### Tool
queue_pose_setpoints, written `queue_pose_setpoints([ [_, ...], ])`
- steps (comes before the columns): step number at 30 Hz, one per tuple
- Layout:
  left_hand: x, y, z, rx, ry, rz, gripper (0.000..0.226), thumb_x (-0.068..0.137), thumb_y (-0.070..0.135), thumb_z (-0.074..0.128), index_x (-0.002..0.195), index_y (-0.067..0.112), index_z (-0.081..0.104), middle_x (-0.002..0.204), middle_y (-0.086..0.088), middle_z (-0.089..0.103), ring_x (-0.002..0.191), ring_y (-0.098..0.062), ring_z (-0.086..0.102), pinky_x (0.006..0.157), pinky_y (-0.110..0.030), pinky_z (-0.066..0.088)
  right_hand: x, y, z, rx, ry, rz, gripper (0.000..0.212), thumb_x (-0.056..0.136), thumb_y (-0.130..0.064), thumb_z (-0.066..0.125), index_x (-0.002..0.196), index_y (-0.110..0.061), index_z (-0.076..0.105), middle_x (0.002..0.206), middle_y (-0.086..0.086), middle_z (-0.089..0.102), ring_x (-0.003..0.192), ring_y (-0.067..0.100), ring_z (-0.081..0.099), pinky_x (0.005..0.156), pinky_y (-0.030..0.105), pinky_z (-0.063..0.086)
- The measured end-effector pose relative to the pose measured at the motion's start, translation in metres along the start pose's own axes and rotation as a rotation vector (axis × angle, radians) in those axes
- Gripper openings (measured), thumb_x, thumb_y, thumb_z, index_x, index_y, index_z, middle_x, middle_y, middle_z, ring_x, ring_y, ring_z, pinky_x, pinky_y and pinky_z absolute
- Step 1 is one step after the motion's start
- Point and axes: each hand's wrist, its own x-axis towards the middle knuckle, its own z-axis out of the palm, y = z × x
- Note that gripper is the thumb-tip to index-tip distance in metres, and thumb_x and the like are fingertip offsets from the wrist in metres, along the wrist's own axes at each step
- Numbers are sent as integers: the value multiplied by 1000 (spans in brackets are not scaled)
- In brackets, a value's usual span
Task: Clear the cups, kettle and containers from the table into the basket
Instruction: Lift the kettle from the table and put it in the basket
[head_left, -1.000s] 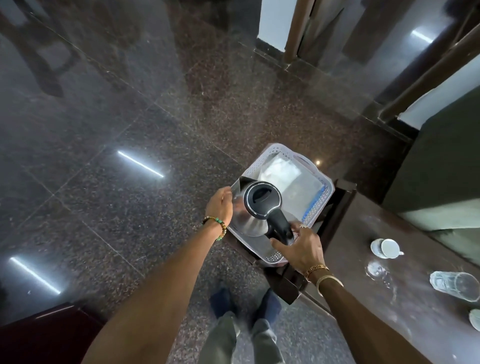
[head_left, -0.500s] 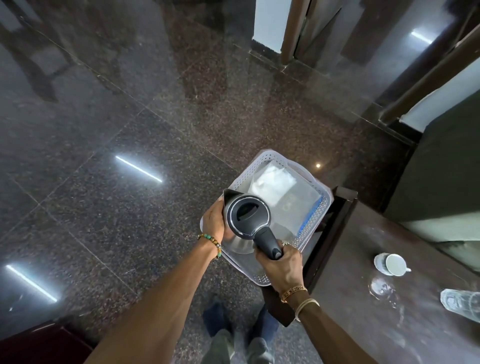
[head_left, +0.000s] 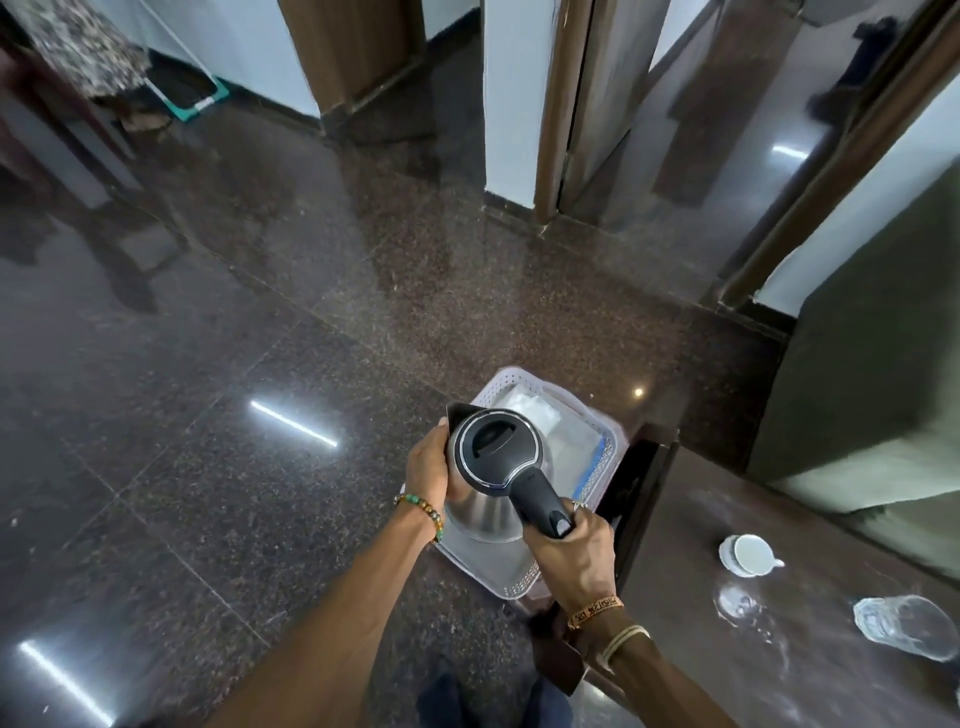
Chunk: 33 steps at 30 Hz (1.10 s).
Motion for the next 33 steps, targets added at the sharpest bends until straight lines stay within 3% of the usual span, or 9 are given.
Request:
queue_pose_setpoints([
  [5,-47,43,23,2,-45,68,43,88,47,59,89,8,77,97,-12,75,95,-26,69,91,-43,53,-19,-43,-50,33,65,-81,22,58,-25,70,51,-31,50,41,-11,41,42,10,31,41,19,31],
  [9,-75,57,46,-1,-78,85,38,82,49,65,81,13,77,90,-7,76,87,-23,68,85,-40,53,-40,-60,-86,81,157,-61,19,52,-35,63,49,-23,48,41,-8,41,41,8,30,40,21,32],
  [14,-98,62,75,27,-224,98,42,83,49,62,95,12,75,102,-7,75,97,-21,67,96,-42,49,-65,-64,-116,49,285,-40,33,51,-40,59,50,-11,42,43,-3,37,46,8,25,43,29,34],
  [17,-114,56,90,134,-360,95,49,82,59,55,94,16,75,98,-4,76,100,-23,68,93,-43,52,-87,-62,-133,57,378,11,34,49,-44,57,49,-13,41,43,-5,35,47,9,25,44,24,31],
  [19,-127,52,101,185,-453,64,55,80,64,54,93,16,76,94,-3,76,98,-24,69,88,-42,54,-102,-57,-144,55,431,46,31,50,-40,58,49,-14,43,44,-2,38,50,11,28,46,30,35],
  [21,-144,46,112,170,-546,-10,59,78,65,56,95,12,77,98,-9,75,103,-27,68,95,-45,51,-116,-51,-158,56,496,108,25,51,-34,60,50,-13,47,45,1,44,51,14,31,48,33,40],
  [25,-179,31,142,196,-658,4,43,85,53,55,85,16,77,96,-8,75,98,-25,68,101,-46,48,-144,-37,-185,65,613,171,10,50,-32,60,52,-24,53,43,-1,42,51,11,30,42,19,33],
  [27,-199,21,162,243,-698,28,39,88,49,54,82,18,78,92,-5,76,96,-23,68,98,-42,50,-159,-28,-202,59,668,191,7,49,-31,59,53,-29,54,44,0,42,50,12,30,44,20,33],
  [33,-262,-25,219,305,-771,87,32,89,42,59,73,19,76,82,0,74,81,-15,64,84,-35,50,-199,22,-252,94,805,296,19,49,-29,62,55,-15,51,50,8,50,50,17,36,50,34,41],
])
